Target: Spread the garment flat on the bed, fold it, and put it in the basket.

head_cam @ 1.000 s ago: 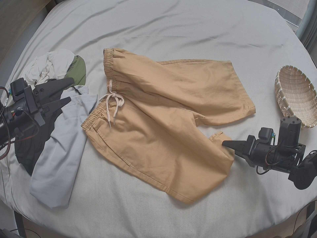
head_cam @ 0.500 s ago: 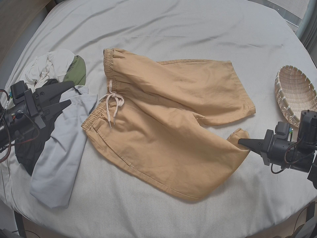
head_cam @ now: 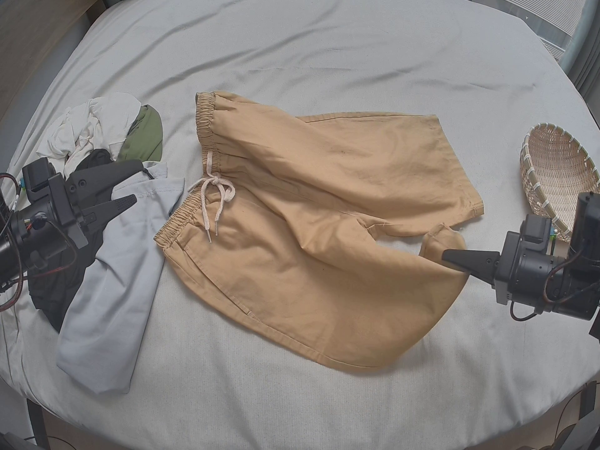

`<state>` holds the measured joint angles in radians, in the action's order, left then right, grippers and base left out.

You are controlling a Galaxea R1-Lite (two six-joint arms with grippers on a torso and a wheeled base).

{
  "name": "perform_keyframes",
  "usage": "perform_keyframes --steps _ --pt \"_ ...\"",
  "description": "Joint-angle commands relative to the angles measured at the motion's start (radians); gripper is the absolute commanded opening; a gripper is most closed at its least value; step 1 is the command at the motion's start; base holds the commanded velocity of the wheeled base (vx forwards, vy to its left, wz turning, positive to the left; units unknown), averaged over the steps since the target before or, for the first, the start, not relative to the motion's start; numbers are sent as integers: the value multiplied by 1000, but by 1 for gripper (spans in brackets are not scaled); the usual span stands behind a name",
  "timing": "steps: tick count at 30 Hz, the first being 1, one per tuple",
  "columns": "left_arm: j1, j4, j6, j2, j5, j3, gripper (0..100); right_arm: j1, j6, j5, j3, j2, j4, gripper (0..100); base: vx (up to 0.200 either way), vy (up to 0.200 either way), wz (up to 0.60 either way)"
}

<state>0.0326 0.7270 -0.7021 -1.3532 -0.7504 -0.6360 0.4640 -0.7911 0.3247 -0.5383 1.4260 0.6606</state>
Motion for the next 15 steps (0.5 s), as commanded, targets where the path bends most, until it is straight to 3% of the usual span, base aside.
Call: perform_keyframes --steps 1,15 --pt "0 0 1 -3 2 2 100 70 7 1 -32 90 45 0 0 0 0" --pt "-6 2 4 -3 6 12 100 209 42 7 -51 334 370 0 0 0 0"
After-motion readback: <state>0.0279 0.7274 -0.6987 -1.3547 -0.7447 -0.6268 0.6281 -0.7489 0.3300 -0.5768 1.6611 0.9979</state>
